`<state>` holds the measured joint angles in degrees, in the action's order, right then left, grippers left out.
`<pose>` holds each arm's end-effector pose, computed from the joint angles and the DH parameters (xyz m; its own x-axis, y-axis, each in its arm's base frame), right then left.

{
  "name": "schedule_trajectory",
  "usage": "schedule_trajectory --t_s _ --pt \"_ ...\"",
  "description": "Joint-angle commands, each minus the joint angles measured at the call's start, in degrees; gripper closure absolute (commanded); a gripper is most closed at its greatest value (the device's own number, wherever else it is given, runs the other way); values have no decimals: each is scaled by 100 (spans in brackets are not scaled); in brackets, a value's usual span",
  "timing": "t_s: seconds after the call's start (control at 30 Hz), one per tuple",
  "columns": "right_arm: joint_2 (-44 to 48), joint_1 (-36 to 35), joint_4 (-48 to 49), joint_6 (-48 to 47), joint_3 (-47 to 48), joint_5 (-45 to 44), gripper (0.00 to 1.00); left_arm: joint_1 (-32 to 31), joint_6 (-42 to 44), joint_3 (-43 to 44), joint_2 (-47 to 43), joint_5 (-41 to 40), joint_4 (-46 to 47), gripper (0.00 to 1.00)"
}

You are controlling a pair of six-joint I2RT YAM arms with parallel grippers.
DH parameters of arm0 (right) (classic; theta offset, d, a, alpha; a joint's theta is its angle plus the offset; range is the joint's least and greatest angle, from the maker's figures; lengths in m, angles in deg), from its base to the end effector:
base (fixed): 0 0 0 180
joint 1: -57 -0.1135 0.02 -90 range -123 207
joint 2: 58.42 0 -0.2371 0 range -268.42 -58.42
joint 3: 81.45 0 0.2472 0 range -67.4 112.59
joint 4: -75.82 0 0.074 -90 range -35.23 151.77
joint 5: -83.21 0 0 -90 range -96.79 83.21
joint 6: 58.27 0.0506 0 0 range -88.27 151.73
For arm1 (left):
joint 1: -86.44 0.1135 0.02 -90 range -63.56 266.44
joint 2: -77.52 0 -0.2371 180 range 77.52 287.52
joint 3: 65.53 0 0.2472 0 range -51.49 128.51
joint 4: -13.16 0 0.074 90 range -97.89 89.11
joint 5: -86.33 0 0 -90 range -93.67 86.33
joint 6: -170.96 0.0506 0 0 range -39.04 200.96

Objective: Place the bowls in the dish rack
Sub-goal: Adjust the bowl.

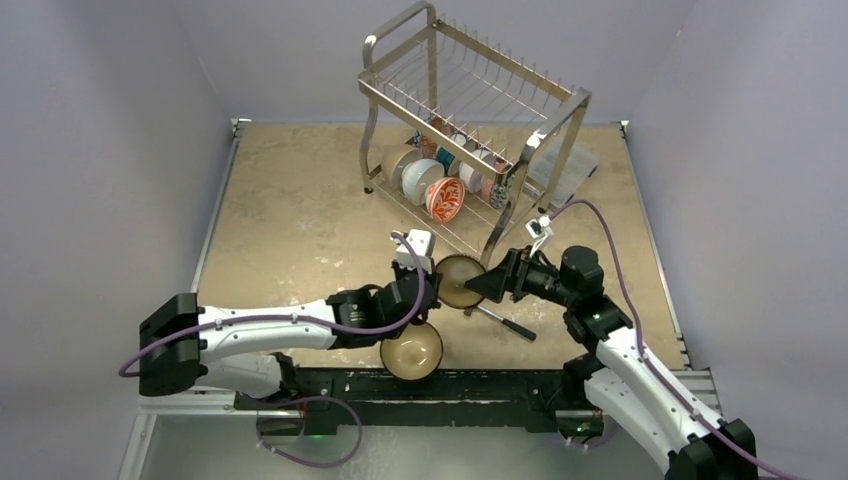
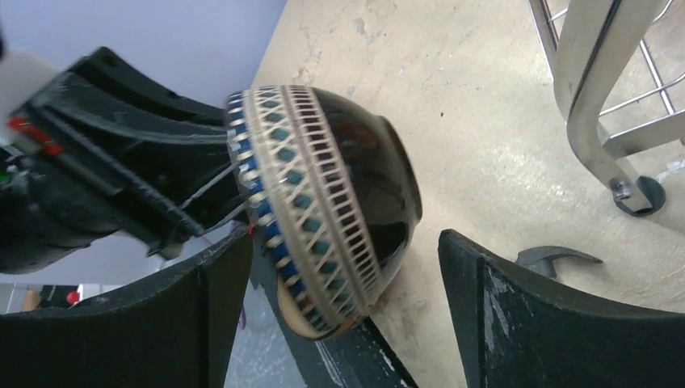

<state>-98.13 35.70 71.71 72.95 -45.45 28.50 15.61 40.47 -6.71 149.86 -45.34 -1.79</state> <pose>0.1743 0.0993 0.2333 -0.6421 0.3269 -0.6934 -0.5406 0.4482 0.7119 0.1259 -0.2598 0.2283 -0.4526 -0.1753 -0.8743 0.2890 0.8987 -0.3298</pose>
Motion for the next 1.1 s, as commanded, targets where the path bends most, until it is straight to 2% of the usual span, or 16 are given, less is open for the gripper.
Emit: schedule_trajectory --t_s 0.0,0.07,0.1,0.17,0.27,0.3,0.33,0.4,0.5,0.53,0.6,0.73,0.9,1.07 --pt "-64 -178 324 -1 -59 -226 14 -249 -224 440 19 -353 644 100" --pt "-161 -182 319 -122 1 -319 16 -336 -205 454 26 -244 742 100" --pt "-217 -188 347 -180 27 -327 23 -369 -158 447 36 -146 838 100" --pt "-255 -195 404 -250 74 -346 43 -400 -99 459 71 87 948 100" --pt "-242 -192 252 -410 173 -472 84 -407 -226 450 64 224 834 100" --pt "-228 -195 198 -483 181 -501 95 -408 -277 414 31 210 813 100" --pt "-218 -194 118 -543 193 -545 100 -401 -324 369 -12 207 807 97" --pt "-200 -191 60 -625 185 -552 100 -398 -369 296 -121 247 786 77" --pt "-181 -191 46 -716 184 -487 100 -389 -180 271 -283 447 680 24" --pt "-159 -195 51 -762 190 -461 100 -366 -147 305 -336 554 588 19" --pt "-129 -191 26 -875 226 -438 100 -130 -232 342 -440 1093 404 14" --pt "-144 -192 60 -1123 306 -230 100 800 -656 88 -696 3060 624 10" --pt "-344 -196 338 -1229 372 254 100 1195 -705 -194 -612 4924 1343 8" --pt "-476 -191 592 -1223 380 650 100 1277 -1022 -459 -305 5786 1975 11"
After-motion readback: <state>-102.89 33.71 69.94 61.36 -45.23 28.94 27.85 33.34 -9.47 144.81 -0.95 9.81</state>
